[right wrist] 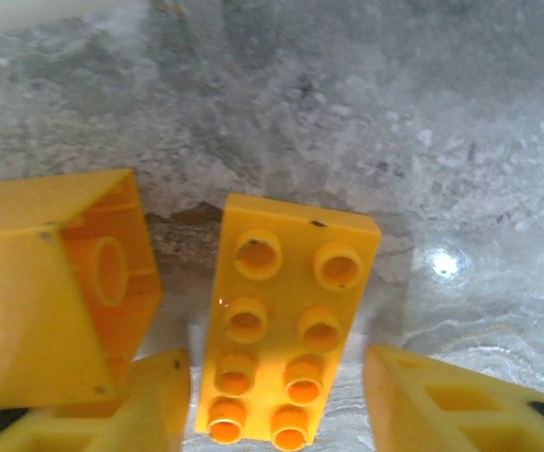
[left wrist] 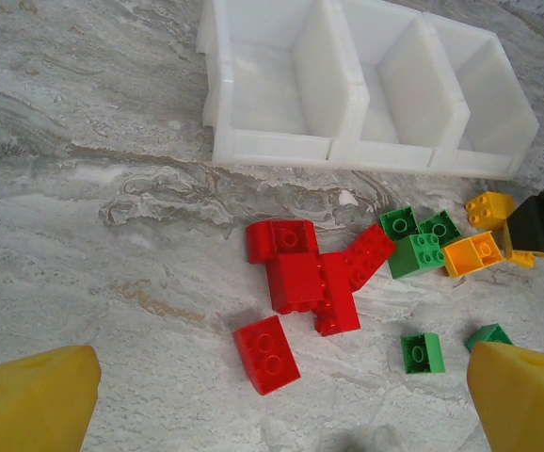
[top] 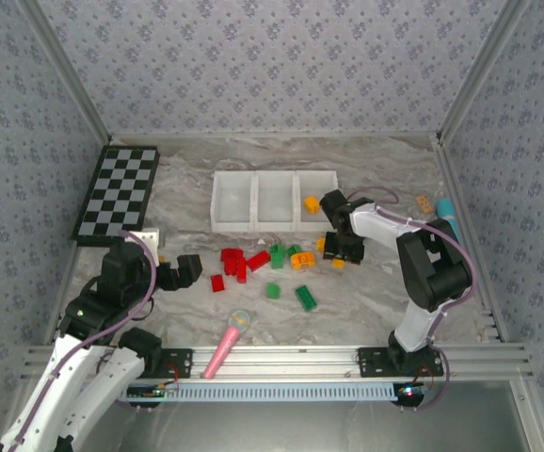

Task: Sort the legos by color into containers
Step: Pick up the lego from the center of the table.

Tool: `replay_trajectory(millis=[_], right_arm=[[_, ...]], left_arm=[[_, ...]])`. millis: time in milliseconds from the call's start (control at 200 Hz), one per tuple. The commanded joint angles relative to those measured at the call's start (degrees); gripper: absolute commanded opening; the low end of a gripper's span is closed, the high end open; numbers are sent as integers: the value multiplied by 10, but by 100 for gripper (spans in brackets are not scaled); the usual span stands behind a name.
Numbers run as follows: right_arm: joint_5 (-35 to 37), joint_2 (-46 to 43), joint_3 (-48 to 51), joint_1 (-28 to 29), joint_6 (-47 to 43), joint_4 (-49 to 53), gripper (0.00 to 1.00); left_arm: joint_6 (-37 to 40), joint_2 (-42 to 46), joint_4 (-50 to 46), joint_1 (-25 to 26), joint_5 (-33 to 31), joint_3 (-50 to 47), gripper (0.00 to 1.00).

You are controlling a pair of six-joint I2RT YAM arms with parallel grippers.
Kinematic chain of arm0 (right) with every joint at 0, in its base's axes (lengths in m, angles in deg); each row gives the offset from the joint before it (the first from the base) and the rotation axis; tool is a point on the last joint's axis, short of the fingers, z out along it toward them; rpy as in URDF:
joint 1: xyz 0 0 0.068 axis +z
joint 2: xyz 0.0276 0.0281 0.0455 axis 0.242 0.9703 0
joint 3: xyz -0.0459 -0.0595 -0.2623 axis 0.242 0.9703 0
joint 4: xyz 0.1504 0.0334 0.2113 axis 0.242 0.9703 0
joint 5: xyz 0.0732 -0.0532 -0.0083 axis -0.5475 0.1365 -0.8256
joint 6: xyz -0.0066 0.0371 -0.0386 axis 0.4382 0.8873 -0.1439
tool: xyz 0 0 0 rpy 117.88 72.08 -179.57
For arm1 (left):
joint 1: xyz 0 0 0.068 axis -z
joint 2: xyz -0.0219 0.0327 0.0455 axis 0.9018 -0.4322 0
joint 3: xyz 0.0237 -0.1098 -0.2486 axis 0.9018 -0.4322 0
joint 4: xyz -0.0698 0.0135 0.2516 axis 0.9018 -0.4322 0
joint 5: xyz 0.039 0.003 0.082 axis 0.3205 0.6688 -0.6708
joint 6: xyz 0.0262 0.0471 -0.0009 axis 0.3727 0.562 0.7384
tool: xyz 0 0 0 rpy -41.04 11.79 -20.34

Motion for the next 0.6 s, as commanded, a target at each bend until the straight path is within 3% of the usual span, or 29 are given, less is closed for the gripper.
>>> replay_trajectory(millis=[0, 190, 595], right_arm=[[12, 2, 10, -4, -11, 7, 49], [10, 5, 17, -4, -11, 2, 47], [28, -33, 19, -4, -25, 12, 30]], left_arm=[[13, -1, 14, 5, 10, -3, 100], [13, -5, 15, 5, 13, -3, 100], [13, -12, 18, 7, 21, -3, 100]])
